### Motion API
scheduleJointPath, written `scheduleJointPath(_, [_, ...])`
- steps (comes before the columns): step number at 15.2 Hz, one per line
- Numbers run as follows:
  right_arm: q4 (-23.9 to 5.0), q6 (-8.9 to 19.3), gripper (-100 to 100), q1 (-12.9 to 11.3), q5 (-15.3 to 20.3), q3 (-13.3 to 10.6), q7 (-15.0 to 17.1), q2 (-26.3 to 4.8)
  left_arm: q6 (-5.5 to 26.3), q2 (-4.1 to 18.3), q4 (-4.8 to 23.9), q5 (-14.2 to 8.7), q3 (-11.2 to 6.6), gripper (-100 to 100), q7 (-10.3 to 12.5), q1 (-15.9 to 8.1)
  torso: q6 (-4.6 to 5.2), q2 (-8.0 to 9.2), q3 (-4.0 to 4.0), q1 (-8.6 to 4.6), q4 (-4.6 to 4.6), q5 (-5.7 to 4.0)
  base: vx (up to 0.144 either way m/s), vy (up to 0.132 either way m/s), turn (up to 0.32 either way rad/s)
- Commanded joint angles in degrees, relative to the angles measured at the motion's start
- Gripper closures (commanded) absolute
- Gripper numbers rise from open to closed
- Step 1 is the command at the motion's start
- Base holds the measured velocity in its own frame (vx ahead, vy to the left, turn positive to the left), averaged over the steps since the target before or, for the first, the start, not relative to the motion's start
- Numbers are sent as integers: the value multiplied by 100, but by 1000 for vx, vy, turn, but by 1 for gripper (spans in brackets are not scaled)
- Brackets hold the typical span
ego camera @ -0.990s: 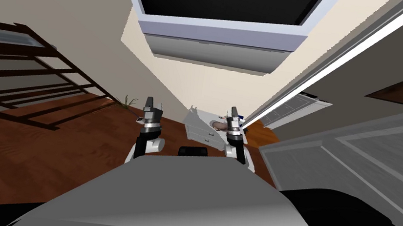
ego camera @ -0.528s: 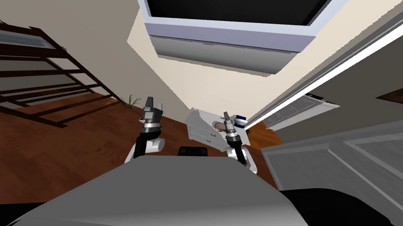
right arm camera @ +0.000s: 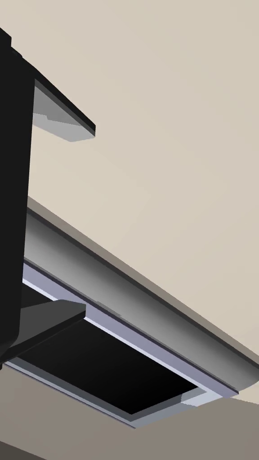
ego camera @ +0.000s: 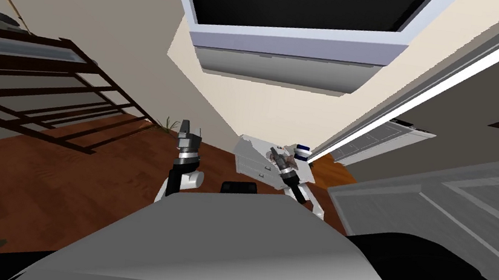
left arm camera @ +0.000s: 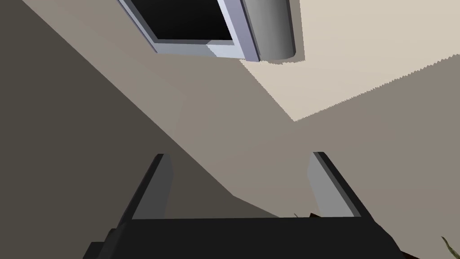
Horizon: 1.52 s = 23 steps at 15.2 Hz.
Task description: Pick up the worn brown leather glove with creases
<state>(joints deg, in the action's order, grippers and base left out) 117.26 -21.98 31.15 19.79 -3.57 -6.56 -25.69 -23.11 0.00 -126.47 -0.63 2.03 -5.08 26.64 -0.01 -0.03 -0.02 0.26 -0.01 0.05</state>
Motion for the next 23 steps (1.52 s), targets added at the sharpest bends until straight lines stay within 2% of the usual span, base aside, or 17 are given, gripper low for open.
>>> scheduleJointPath(1, [-286,96,-100,17,286,-72,-90,-286,0,0,0,0,0,0,0,0,0,0,0,0,0,0,16,77,85])
scheduleJointPath(2, [-315,96,-100,17,295,-72,-90,-297,0,0,0,0,0,0,0,0,-1,-2,-1,2,-1,0,9,76,67])
scheduleJointPath(3, [-527,162,-100,49,485,-104,-137,-502,0,0,0,0,0,0,0,0,0,-1,-1,4,0,1,3,76,78])
scheduleJointPath(4, [-527,162,-100,49,503,-104,-137,-523,0,0,0,0,0,0,0,0,-1,-1,0,4,0,1,7,69,67])
scheduleJointPath(5, [-745,230,-100,82,691,-138,-186,-728,0,0,0,0,0,0,0,0,0,0,0,3,0,1,11,80,88])
scheduleJointPath(6, [-745,230,-100,82,717,-138,-186,-747,0,0,0,0,0,0,0,0,-1,-1,-1,5,0,1,16,74,64])
scheduleJointPath(8, [-967,299,-100,115,935,-173,-236,-969,0,0,0,0,0,0,0,0,1,-1,-1,4,-1,2,14,74,78])
scheduleJointPath(9, [-1127,369,-100,148,1122,-209,-287,-1187,0,0,0,0,0,0,0,0,0,-2,-1,3,0,1,14,82,91])
scheduleJointPath(11, [-1192,369,-100,148,1157,-209,-287,-1187,0,0,0,0,0,0,0,0,1,-2,-1,6,0,3,15,68,43])
scheduleJointPath(12, [-1414,440,-100,182,1382,-246,-339,-1402,0,0,0,0,0,0,0,0,1,-1,-1,1,0,1,15,48,64])
scheduleJointPath(13, [-1420,440,-100,182,1382,-246,-339,-1402,0,0,0,0,0,0,0,0,-1,-2,-1,-4,0,0,18,51,71])
scheduleJointPath(14, [-1649,511,-100,216,1575,-284,-391,-1612,0,0,0,0,0,0,0,0,0,-3,-1,-5,0,0,18,62,108])
scheduleJointPath(15, [-1649,511,-100,216,1609,-284,-391,-1612,0,0,0,0,0,0,0,0,-2,-4,-2,-3,0,0,19,65,87])
scheduleJointPath(16, [-1808,582,-100,249,1791,-322,-443,-1818,0,0,0,0,0,0,0,0,0,-4,-2,-1,-1,0,27,81,90])
scheduleJointPath(21, [-2338,723,-100,316,2292,-401,-547,-2213,0,0,0,0,0,0,0,0,0,-6,-4,9,-2,3,28,84,83])
scheduleJointPath(22, [-2557,793,-100,348,2454,-441,-598,-2402,0,0,0,0,0,0,0,0,0,-6,-3,8,-1,3,24,73,91])
scheduleJointPath(23, [-2564,793,-100,348,2517,-441,-598,-2402,0,0,0,0,0,0,0,0,0,-5,-3,5,-1,3,25,62,74])
